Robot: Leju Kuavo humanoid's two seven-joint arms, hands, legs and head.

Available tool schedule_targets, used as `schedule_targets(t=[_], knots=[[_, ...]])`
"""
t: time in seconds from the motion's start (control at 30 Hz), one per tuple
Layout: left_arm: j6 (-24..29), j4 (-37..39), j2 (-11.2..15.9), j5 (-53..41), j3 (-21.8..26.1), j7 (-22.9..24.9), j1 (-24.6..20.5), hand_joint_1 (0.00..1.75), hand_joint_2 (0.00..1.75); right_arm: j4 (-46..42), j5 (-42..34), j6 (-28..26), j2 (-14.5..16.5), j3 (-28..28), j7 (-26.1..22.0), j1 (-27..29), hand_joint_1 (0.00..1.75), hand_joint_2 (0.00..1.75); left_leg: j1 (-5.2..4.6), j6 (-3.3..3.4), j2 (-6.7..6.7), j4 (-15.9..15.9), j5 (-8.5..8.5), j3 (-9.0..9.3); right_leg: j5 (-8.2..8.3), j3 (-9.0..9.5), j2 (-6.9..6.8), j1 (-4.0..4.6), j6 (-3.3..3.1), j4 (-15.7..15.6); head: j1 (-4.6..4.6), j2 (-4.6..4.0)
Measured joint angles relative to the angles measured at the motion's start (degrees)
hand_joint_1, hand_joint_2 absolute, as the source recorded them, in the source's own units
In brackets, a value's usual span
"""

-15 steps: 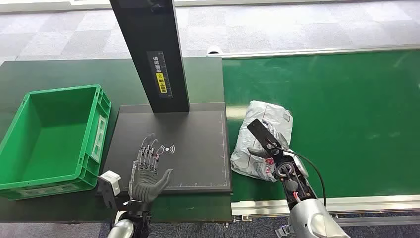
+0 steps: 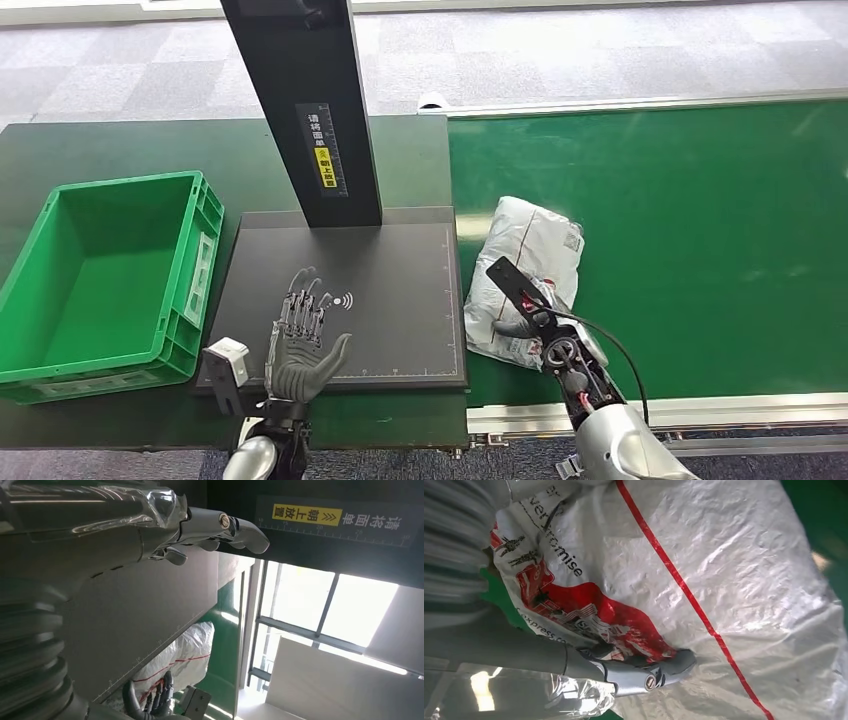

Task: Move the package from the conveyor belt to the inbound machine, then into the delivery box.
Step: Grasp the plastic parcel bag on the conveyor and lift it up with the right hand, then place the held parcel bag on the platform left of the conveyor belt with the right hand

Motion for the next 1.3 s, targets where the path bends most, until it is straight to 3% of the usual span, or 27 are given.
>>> schedule_targets(t=[0.03, 0.13, 0.17, 0.6, 0.77, 0.9, 1.13, 1.3], knots=[[0.18, 0.16, 0.03, 0.21, -0.15, 0.0, -0.13, 0.0, 1.75, 0.3, -0.01, 0.04, 0.01, -0.01, 0.28, 0.15, 0.11, 1.75, 0.0, 0.0, 0.0, 0.0, 0.0, 0.01, 0.0, 0.01, 0.0, 0.0, 0.0, 0.0, 0.0, 0.0], [0.55, 0.6, 0.11, 0.65, -0.63, -0.02, -0.31, 0.0, 1.75, 0.97, -0.05, 0.07, 0.03, -0.01, 0.71, 0.45, 1.42, 1.75, 0.0, 0.0, 0.01, 0.0, 0.0, 0.03, -0.01, 0.04, -0.01, 0.0, 0.01, 0.0, 0.0, 0.0], [0.62, 0.69, 0.13, 0.71, -0.73, -0.03, -0.31, 0.0, 1.75, 1.12, -0.09, 0.06, 0.03, -0.01, 0.73, 0.51, 1.75, 1.75, 0.0, 0.0, 0.0, 0.0, 0.0, 0.05, -0.02, 0.07, -0.01, 0.0, 0.02, 0.0, 0.0, 0.0], [0.98, 0.79, 0.46, 0.77, -1.25, -0.13, -0.13, 0.0, 1.75, 1.25, -0.81, -6.4, 0.23, -0.51, -6.54, 0.82, 1.75, 1.75, 0.0, 0.0, 0.0, 0.0, 0.0, 0.13, -0.02, 0.15, 0.01, 0.0, 0.03, 0.0, 0.0, 0.01], [1.37, 0.7, 0.47, 0.73, -1.13, -0.29, 0.15, 0.0, 1.75, -0.95, 3.92, -16.68, 0.8, 0.13, -8.15, 0.64, 1.75, 1.75, 0.0, 0.0, 0.0, 0.0, 0.01, 0.06, -0.02, 0.12, 0.0, 0.0, 0.03, 0.01, 0.0, 0.0], [2.0, -0.17, 0.46, 0.3, -0.57, -0.62, 1.22, 0.0, 1.75, -9.71, 6.03, -22.21, 1.39, 2.01, -9.63, 1.75, 1.75, 1.75, 0.0, 0.0, 0.0, 0.0, 0.0, 0.05, -0.02, 0.09, 0.0, 0.0, 0.03, 0.01, 0.01, -0.01], [3.26, -2.52, 0.54, -1.16, 1.14, -2.41, 3.01, 0.0, 1.75, -36.09, 2.8, -19.23, 1.76, 7.38, -10.82, 8.35, 1.75, 1.75, 0.0, 0.0, -0.01, -0.01, -0.01, 0.01, -0.05, 0.04, 0.0, 0.0, 0.04, 0.01, -0.01, 0.0], [4.32, -4.1, 1.11, -4.62, 3.86, -3.54, 2.7, 0.0, 1.75, -43.68, -3.93, -8.49, 1.81, 12.13, -12.3, 10.86, 1.75, 1.75, 0.01, 0.0, 0.08, -0.04, -0.01, 0.03, -0.04, 0.06, 0.06, 0.01, 0.03, 0.01, 0.01, 0.0]])
